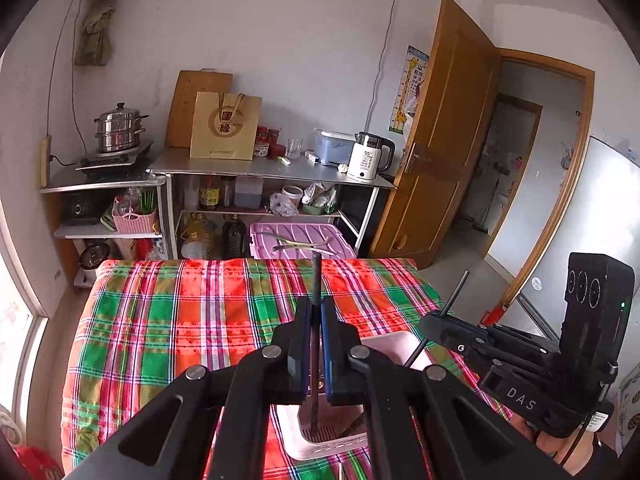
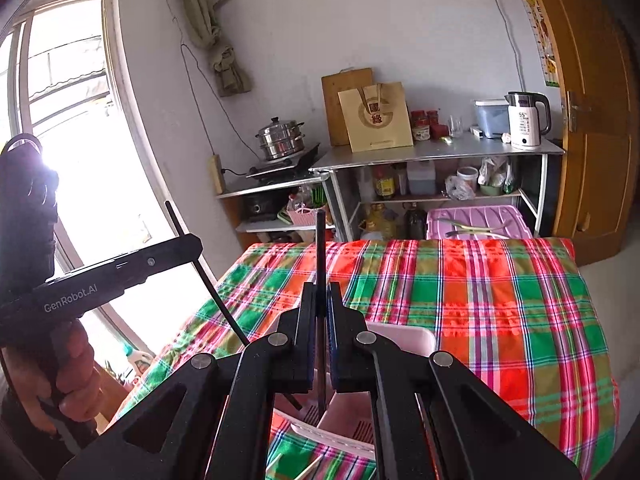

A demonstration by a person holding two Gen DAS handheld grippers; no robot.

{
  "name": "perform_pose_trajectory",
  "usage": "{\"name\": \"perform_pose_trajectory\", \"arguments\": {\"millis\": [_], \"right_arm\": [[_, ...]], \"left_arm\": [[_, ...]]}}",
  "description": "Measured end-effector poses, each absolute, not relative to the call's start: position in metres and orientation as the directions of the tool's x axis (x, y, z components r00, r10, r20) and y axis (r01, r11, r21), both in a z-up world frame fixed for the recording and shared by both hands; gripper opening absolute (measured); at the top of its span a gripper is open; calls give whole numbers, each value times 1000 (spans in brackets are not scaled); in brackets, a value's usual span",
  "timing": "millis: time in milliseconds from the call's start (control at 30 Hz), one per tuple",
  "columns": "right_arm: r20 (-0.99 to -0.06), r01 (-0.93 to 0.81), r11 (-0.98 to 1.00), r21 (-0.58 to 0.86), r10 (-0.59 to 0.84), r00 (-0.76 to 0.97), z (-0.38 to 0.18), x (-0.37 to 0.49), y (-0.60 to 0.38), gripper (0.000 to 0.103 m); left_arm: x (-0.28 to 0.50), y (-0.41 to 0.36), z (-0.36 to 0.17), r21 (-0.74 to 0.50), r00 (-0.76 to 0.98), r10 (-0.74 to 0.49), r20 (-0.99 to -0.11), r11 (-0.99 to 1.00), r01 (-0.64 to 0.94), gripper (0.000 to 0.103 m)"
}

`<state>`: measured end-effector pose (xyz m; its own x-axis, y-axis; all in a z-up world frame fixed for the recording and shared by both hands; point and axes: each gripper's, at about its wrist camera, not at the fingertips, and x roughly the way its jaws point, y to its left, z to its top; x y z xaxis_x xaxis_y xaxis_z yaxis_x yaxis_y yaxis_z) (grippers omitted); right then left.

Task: Organize utensils
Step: 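Lower the chopsticks into the basket and open both tools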

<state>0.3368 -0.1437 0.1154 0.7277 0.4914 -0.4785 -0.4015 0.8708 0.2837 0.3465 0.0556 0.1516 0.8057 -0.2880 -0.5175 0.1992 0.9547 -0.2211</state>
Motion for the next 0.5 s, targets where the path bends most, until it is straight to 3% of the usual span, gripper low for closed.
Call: {"name": "perform_pose_trajectory", "arguments": {"millis": [233, 267, 333, 500], "right_arm": [[-520, -398, 877, 269, 480, 706, 107, 334, -146, 6], [-521, -397, 879, 263, 476, 708, 108, 332, -146, 12], [-515, -399, 882, 252, 471, 716, 110, 325, -149, 20], [-501, -401, 890, 218, 454, 737, 122, 304, -159, 22]], "left_arm": [[339, 60, 143, -234, 802, -286, -524, 954, 186, 6], [337, 61, 144, -235, 804, -285, -522, 954, 186, 7], [332, 63, 148, -234, 809, -281, -516, 955, 182, 13], [303, 66, 154, -232, 834, -272, -481, 956, 179, 26]]}}
